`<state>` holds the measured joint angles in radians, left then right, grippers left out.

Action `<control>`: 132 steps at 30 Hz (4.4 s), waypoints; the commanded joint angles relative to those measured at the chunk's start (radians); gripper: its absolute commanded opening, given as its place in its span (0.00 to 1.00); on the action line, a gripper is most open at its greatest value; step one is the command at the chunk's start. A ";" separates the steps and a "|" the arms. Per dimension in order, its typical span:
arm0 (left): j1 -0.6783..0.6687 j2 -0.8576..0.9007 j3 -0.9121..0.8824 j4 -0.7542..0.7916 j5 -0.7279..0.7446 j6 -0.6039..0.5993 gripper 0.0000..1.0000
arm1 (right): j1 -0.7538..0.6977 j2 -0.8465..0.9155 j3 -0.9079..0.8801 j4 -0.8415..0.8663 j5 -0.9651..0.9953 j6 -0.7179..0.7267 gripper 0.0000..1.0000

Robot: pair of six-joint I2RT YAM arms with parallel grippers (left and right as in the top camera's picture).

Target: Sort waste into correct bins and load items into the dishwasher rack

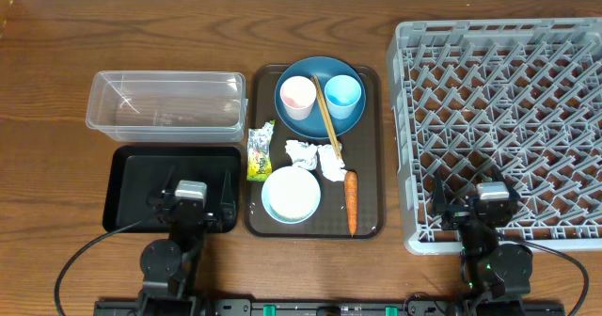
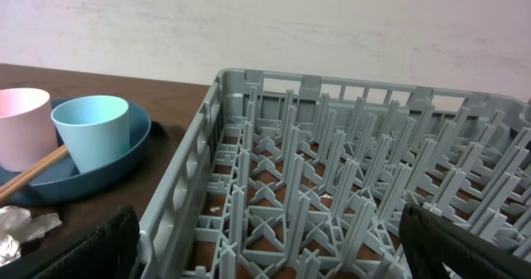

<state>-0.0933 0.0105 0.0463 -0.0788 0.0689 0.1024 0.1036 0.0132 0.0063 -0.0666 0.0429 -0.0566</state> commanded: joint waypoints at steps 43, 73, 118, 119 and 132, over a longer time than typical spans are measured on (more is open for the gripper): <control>0.004 1.126 1.480 -1.311 0.306 -0.307 0.98 | 0.028 0.003 -0.001 -0.005 0.009 -0.011 0.99; -0.285 1.119 1.479 -1.247 0.049 -0.529 0.98 | 0.028 0.003 -0.001 -0.005 0.009 -0.011 0.99; -0.390 1.546 1.384 -1.067 -0.168 -0.622 0.44 | 0.028 0.003 -0.001 -0.005 0.009 -0.011 0.99; -0.388 1.546 1.384 -1.063 -0.168 -0.601 0.44 | 0.028 0.003 -0.001 -0.005 0.010 -0.011 0.99; -0.388 1.546 1.384 -1.056 -0.195 -0.548 0.44 | 0.028 0.003 -0.001 -0.005 0.010 -0.011 0.99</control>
<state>-0.4808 1.5631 1.4326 -1.1389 -0.1036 -0.4641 0.1036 0.0177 0.0063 -0.0669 0.0448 -0.0570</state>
